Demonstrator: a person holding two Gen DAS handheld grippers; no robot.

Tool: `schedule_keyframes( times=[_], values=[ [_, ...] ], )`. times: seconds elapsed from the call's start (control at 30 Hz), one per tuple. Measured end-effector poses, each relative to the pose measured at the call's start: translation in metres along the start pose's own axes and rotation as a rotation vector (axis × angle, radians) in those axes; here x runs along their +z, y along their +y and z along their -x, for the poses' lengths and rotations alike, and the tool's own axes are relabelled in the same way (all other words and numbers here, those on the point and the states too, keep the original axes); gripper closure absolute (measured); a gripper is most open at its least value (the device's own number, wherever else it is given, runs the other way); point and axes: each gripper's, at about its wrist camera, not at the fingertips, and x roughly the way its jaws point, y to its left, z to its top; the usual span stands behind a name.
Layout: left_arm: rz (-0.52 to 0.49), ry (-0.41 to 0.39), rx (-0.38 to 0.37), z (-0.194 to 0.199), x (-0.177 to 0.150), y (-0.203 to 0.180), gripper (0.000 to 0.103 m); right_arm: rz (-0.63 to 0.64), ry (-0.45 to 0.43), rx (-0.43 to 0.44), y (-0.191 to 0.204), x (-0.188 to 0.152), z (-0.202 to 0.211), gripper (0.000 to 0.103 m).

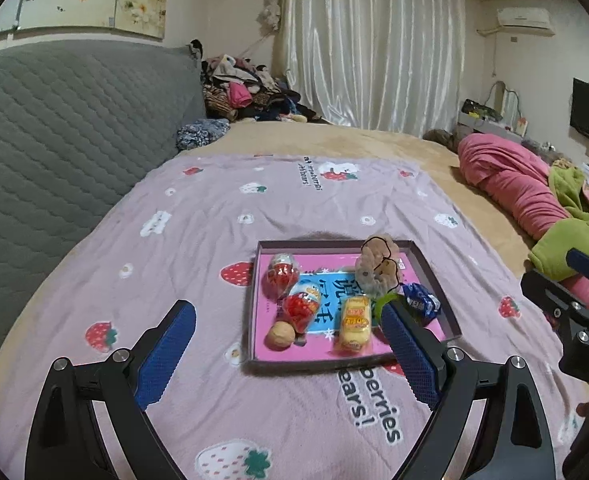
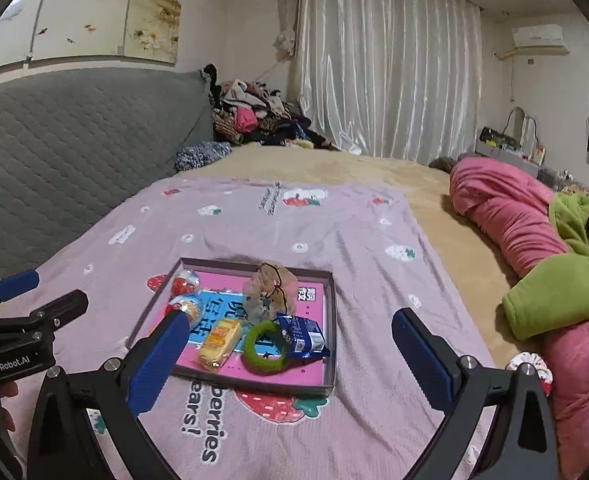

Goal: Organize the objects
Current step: 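Withdraw both open tools up and away from the tray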

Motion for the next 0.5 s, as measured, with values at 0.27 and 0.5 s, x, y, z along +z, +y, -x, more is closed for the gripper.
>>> schedule_keyframes(
  times=[0.27,0.5],
  values=[
    [0.006,-0.029,0.019,0.041,0.006,0.008,0.009,0.005,-0.010,0.003,0.013,0.004,0.030,0.001],
    [0.015,-0.013,0.036,0.065,0.000,0.014,0.009,0.003,-0.016,0.024,0.015,0.008,0.053,0.001]
  ],
)
